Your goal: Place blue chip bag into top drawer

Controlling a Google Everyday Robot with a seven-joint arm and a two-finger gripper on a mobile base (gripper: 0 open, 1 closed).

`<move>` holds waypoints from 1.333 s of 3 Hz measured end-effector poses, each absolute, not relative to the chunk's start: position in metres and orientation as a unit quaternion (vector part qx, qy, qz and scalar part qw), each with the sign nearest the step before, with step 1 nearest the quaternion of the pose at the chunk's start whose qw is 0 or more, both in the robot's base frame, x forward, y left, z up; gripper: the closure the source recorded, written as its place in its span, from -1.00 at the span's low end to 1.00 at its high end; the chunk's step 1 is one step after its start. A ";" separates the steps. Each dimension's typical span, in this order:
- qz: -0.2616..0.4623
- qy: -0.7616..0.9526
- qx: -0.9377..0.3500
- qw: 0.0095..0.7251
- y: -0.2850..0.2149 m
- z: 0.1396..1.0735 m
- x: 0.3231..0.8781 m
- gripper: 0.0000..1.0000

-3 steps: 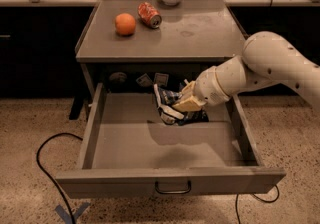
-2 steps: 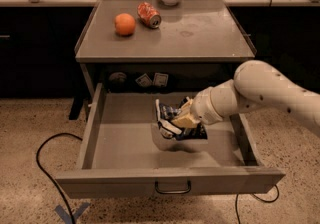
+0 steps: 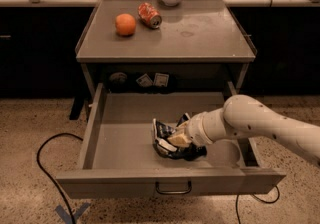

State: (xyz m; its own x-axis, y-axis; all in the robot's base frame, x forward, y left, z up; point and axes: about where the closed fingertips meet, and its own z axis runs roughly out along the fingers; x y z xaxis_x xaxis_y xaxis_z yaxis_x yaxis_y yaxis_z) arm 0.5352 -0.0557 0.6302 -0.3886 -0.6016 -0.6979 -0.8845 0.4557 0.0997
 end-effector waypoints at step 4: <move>0.237 0.799 -0.465 0.299 -0.056 0.630 0.535 -0.76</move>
Offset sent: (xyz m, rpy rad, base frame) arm 0.0000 0.0001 0.0000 0.0000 0.0001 0.0001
